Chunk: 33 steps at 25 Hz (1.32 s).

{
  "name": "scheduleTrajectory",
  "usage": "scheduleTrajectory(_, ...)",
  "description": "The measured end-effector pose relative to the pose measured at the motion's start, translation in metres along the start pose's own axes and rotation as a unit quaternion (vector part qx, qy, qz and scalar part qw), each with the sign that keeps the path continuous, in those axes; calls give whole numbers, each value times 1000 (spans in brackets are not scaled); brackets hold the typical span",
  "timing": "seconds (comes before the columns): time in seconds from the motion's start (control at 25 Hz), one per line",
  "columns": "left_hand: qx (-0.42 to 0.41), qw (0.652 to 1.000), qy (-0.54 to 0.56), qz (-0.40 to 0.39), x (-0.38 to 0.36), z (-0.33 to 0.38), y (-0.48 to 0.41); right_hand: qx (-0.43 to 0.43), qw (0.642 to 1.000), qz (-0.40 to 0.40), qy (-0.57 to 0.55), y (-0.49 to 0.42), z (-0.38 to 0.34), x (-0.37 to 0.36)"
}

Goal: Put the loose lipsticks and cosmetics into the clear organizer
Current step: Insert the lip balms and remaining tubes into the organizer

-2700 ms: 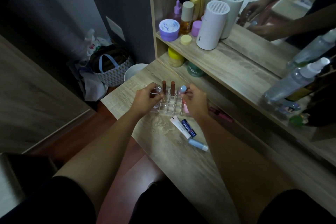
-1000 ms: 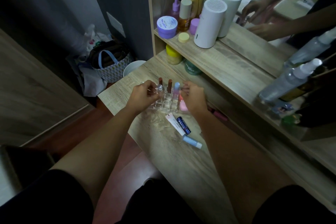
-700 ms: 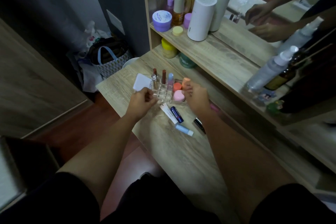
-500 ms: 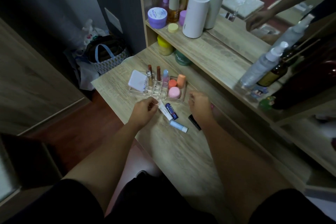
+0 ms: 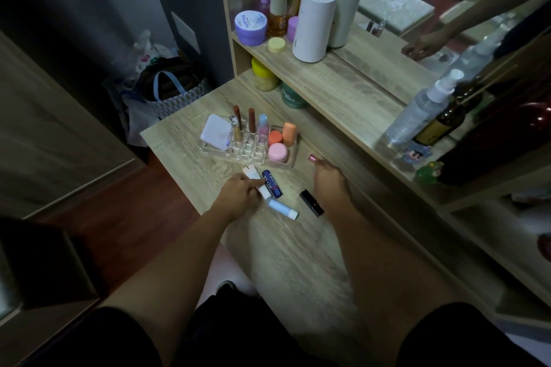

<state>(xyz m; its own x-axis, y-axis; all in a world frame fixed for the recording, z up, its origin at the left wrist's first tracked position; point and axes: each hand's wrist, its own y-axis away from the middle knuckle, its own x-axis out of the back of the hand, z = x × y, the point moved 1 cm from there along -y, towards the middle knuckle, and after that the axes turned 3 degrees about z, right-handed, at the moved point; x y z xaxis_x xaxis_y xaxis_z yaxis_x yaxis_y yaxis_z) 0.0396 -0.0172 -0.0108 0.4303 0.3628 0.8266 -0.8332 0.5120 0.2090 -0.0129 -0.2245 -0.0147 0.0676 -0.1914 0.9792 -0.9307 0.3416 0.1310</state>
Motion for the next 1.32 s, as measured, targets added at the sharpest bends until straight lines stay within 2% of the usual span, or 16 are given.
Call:
scheduleTrajectory(0.12,-13,1000,-1,13,3,0,0,-6,1000,-3,9,-6,0,1)
scheduleTrajectory(0.56,42,999,3,31,6,4,-8,-12,1000,11,10,-22,-7,3)
scheduleTrajectory(0.6,41,998,20,40,7,4,-7,-13,1000,12,1,-21,-6,3)
scheduleTrajectory(0.68,72,988,120,66,11,1,-4,-25,998,27,-41,-17,-3,5)
scheduleTrajectory(0.76,121,958,246,81,18,-2,0,-46,989,78,-120,-10,-6,11)
scheduleTrajectory(0.88,154,917,356,98,27,-9,-1,-64,933,147,-321,1,-23,23)
scheduleTrajectory(1.0,173,870,454,82,38,-11,-8,-41,851,95,-515,0,-46,39)
scheduleTrajectory(1.12,196,825,522,94,52,-9,-12,-46,785,50,-616,-9,-65,50)
scheduleTrajectory(1.16,195,826,519,104,55,-10,-13,-47,776,42,-628,-11,-68,51)
scheduleTrajectory(1.2,185,841,496,115,59,-10,-14,-45,771,38,-634,-13,-70,52)
scheduleTrajectory(1.32,107,903,383,162,73,-16,-17,-34,773,39,-632,-17,-74,50)
